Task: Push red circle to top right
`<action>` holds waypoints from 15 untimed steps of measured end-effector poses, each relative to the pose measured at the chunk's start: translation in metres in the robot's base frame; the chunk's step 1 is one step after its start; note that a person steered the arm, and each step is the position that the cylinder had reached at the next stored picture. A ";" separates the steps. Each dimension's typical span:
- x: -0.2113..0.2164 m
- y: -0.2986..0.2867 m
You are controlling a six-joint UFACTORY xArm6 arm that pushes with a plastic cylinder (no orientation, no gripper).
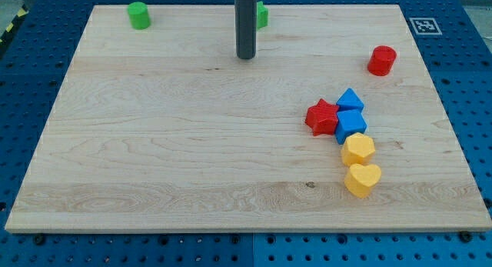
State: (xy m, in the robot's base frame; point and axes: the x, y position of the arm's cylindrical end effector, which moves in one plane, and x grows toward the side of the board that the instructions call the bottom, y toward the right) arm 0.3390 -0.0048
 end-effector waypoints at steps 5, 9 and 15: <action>0.004 0.000; 0.016 0.100; 0.036 0.207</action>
State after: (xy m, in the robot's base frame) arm 0.3749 0.2022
